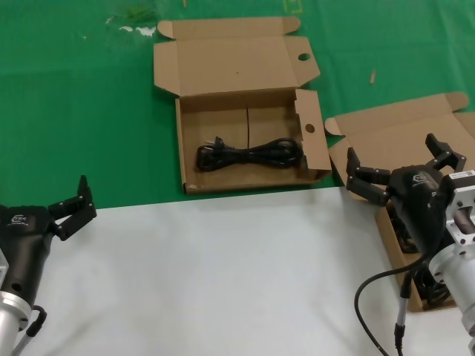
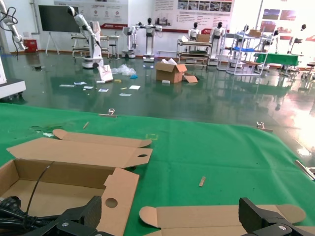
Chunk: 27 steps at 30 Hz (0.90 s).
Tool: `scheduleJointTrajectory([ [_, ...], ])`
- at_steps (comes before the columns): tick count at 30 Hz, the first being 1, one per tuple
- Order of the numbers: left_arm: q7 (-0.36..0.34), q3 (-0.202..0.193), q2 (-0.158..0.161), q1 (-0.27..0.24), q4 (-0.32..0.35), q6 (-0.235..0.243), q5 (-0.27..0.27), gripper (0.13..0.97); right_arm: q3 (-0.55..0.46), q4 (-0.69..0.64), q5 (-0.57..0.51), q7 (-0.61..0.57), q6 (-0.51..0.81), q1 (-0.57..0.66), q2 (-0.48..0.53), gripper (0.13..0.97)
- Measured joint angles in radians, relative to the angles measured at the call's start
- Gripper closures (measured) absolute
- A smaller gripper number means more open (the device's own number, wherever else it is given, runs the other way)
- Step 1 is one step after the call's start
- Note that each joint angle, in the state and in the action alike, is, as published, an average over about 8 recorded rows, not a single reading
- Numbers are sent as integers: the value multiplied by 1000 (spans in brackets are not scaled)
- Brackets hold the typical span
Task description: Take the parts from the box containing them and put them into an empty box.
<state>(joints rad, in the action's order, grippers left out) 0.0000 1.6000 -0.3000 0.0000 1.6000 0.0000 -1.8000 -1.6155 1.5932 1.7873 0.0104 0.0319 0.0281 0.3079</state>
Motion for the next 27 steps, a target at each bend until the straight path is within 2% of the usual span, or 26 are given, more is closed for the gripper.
scheduleJointTrajectory([
  [27, 0, 0, 0, 0, 0, 0, 0, 132, 0, 0, 0, 0, 0, 0, 0, 129],
])
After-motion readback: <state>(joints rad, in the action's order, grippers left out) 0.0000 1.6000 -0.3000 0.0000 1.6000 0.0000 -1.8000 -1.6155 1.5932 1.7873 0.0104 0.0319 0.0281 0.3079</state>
